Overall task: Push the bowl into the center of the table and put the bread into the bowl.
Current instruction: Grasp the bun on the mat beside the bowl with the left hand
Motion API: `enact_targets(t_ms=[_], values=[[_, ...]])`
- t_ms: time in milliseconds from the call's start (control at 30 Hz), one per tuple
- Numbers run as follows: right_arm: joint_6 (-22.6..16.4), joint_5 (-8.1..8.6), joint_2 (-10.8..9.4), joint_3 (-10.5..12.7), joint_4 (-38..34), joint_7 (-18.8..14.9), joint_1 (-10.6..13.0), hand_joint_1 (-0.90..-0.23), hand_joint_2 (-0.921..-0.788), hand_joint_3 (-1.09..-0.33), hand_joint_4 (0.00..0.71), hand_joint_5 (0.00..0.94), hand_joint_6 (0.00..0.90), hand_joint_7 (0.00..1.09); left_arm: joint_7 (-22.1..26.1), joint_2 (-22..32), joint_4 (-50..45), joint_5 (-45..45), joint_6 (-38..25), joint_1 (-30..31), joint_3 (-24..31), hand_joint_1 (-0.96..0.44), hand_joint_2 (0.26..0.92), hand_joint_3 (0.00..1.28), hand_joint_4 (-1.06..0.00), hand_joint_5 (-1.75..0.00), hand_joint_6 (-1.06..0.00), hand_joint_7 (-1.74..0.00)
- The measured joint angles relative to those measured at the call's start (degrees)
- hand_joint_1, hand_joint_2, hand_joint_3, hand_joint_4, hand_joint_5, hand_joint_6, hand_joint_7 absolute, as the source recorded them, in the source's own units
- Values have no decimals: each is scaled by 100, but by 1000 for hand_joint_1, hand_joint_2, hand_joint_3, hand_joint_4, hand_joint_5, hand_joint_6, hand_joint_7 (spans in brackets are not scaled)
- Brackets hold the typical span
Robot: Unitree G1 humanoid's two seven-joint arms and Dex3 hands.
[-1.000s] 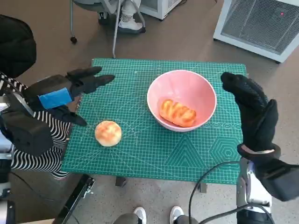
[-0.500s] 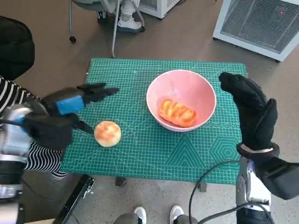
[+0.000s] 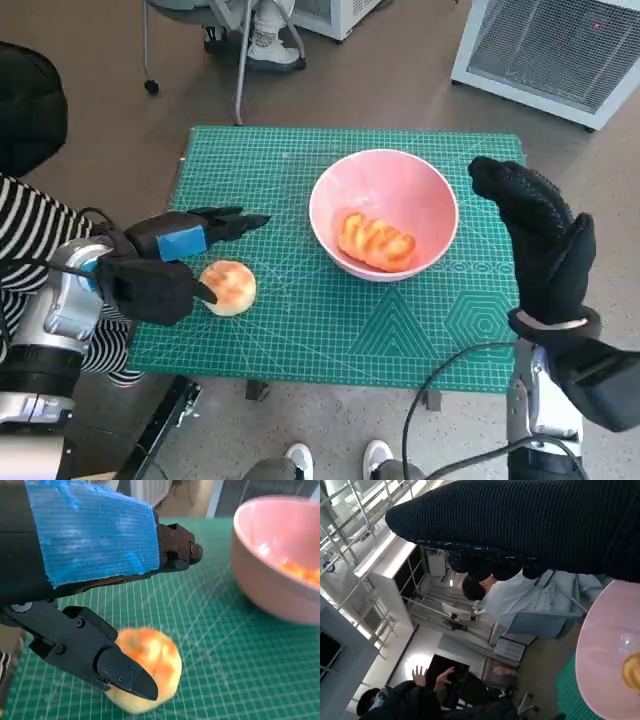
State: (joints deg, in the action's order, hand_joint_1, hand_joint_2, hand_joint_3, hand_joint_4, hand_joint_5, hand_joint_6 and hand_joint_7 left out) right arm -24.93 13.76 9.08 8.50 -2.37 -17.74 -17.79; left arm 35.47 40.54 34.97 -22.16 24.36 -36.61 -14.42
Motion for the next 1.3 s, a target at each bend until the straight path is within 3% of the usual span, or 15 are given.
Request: enact_targets(t_ms=[300, 500, 700, 733, 767, 833, 867, 900, 967, 1033, 1167, 1300], values=[[66, -7, 20, 19, 64, 16, 33, -782, -921, -778, 182, 0, 60, 528, 123, -68, 402, -250, -299, -32, -282, -67, 734, 5, -56, -2, -165, -12], [79, -34, 20, 24, 86, 47, 34, -781, -921, -777, 183, 1, 61, 529, 105, -153, 684, -320, -347, -159, -410, -38, 741, 6, -153, -19, -265, -35], [80, -51, 18, 16, 86, 63, 34, -780, -921, -777, 183, 0, 60, 529, -80, -242, 1011, -582, -378, -368, -613, -19, 774, 14, -391, -41, -504, -94], [80, -52, 18, 16, 86, 67, 34, -780, -921, -777, 183, 0, 60, 529, -118, -254, 1057, -628, -381, -384, -635, -13, 791, 17, -507, -63, -578, -145], [80, -52, 18, 16, 86, 72, 34, -780, -921, -777, 183, 0, 60, 529, -189, -267, 1115, -674, -379, -402, -669, -12, 798, 15, -554, -59, -591, -188], [80, -53, 18, 16, 85, 78, 34, -781, -921, -777, 183, 0, 60, 529, -325, -278, 1188, -720, -354, -412, -714, -4, 828, 11, -745, -84, -586, -497], [80, -53, 18, 16, 85, 82, 34, -781, -921, -777, 183, 0, 60, 529, -413, -280, 1220, -738, -321, -412, -729, -76, 847, 28, -793, -101, -598, -650], [80, -53, 18, 16, 85, 86, 34, -781, -921, -777, 183, 0, 60, 529, -489, -281, 1249, -750, -287, -415, -739, -179, 873, 60, -829, -185, -608, -878], [80, -53, 18, 16, 84, 89, 34, -781, -921, -777, 183, 0, 60, 529, -662, -282, 1336, -780, -192, -420, -751, -92, 896, 56, -800, -595, -596, -1063], [80, -52, 18, 17, 81, 90, 34, -781, -921, -777, 183, 0, 60, 529, -860, -282, 1411, -815, -54, -419, -752, -37, 908, 47, -782, -870, -610, -1142], [80, -51, 17, 16, 65, 90, 34, -780, -921, -777, 183, 0, 60, 529, -1238, -282, 1553, -846, 279, -432, -750, -7, 911, 36, -777, -1022, -641, -1156], [77, -51, 16, 12, 49, 90, 33, -780, -921, -779, 183, 0, 60, 529, -1536, -282, 1653, -848, 600, -441, -743, -1, 913, 34, -778, -1031, -644, -1182]])
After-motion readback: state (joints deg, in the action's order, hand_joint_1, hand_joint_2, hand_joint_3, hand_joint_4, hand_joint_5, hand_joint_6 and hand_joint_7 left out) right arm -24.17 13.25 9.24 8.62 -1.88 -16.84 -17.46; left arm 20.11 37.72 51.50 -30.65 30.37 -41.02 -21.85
